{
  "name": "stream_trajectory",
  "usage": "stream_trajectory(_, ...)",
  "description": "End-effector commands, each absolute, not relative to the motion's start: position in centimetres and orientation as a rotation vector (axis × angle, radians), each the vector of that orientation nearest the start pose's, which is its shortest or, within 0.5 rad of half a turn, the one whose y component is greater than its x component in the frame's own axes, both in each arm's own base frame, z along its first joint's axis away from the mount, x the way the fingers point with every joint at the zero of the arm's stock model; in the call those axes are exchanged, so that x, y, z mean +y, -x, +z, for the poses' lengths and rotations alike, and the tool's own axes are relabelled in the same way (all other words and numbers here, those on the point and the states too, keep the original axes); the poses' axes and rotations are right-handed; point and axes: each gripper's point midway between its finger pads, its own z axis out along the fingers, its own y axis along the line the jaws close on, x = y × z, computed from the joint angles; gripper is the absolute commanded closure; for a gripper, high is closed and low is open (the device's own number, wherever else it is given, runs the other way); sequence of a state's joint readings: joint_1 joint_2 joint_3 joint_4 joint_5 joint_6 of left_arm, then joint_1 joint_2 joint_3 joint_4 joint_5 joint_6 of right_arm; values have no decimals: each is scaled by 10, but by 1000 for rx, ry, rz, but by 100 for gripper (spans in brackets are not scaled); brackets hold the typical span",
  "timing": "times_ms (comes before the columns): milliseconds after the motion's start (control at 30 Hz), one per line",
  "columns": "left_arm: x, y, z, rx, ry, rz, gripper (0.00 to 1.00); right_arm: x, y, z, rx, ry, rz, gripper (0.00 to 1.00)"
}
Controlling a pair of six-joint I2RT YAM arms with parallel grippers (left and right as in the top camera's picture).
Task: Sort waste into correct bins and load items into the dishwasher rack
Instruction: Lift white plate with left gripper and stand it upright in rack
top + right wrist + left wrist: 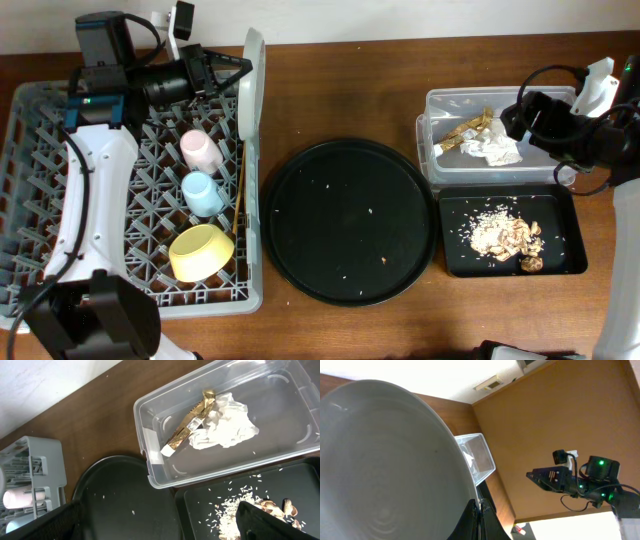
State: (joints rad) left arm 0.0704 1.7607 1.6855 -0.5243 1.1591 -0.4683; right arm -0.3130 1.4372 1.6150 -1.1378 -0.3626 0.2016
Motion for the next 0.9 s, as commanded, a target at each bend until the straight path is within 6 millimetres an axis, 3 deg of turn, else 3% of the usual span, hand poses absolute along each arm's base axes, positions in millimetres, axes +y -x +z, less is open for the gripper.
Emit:
stream_trajectory(0, -118, -443, 343, 2043, -168, -1522, 100, -52, -352, 292, 2423, -479, 390, 1)
stream_trajectory(200, -101, -454, 336, 2044, -115, -1489, 100, -52, -352, 292, 2423, -479, 390, 1)
stream_trajectory(533, -66, -497, 243, 2171, 129, -1518, 100, -52, -352, 292, 2423, -479, 390, 1)
stream_trajectory(767, -57, -510, 199, 2228, 226, -1530, 100, -52, -352, 292, 2423, -479, 390, 1)
stream_trajectory(800, -54, -512, 194, 2237, 245, -1513, 95, -52, -352, 292, 2423, -479, 390, 1)
stream_trajectory(833, -50, -513, 192, 2240, 259, -1501, 78, -52, -352, 292, 2423, -479, 390, 1)
stream_trajectory(867, -45, -514, 190, 2239, 273, -1491, 50, -52, -352, 292, 2423, -479, 390, 1)
